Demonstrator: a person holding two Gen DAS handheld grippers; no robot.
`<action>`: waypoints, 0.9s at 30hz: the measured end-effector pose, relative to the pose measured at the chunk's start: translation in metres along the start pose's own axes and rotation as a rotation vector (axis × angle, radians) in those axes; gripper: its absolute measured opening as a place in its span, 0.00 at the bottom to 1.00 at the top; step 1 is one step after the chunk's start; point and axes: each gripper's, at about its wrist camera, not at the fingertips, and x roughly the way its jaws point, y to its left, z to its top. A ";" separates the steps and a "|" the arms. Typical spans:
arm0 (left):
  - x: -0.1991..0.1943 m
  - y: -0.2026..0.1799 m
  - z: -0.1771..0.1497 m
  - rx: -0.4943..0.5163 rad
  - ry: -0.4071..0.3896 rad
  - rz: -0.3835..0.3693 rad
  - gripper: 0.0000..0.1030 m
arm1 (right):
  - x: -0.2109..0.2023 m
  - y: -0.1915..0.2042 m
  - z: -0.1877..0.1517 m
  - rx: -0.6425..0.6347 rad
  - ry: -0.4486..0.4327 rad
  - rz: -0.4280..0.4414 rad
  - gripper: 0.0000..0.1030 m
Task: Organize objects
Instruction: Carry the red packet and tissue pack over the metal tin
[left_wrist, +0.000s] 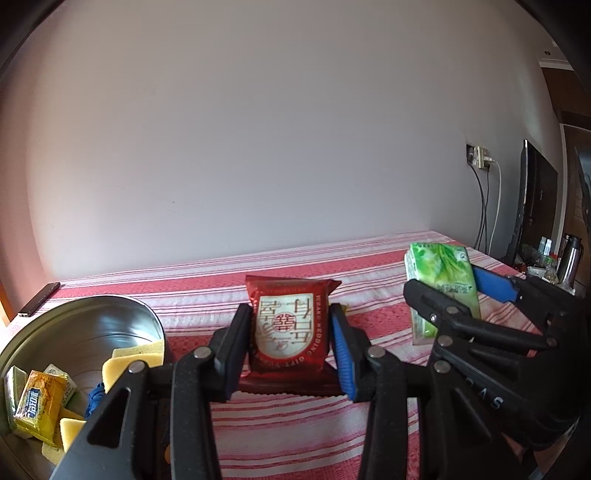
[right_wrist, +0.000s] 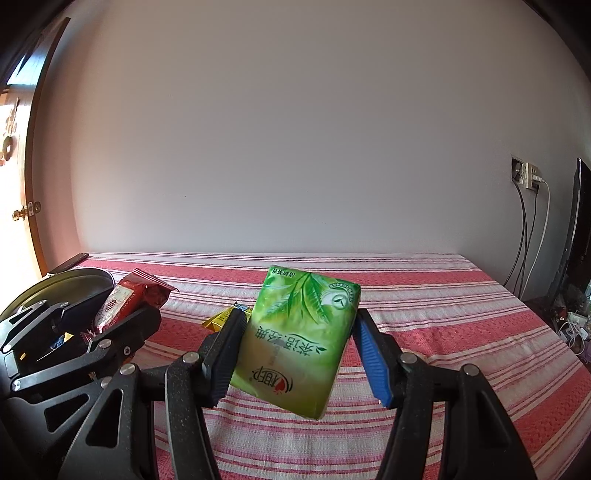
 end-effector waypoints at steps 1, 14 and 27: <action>-0.001 0.001 0.000 -0.003 -0.001 0.001 0.40 | 0.000 0.001 0.000 -0.002 -0.002 0.002 0.60; -0.016 0.018 -0.005 -0.026 -0.032 0.035 0.40 | -0.004 0.011 0.000 -0.008 -0.021 0.030 0.60; -0.029 0.030 -0.010 -0.044 -0.059 0.063 0.40 | -0.007 0.029 -0.002 -0.036 -0.029 0.073 0.60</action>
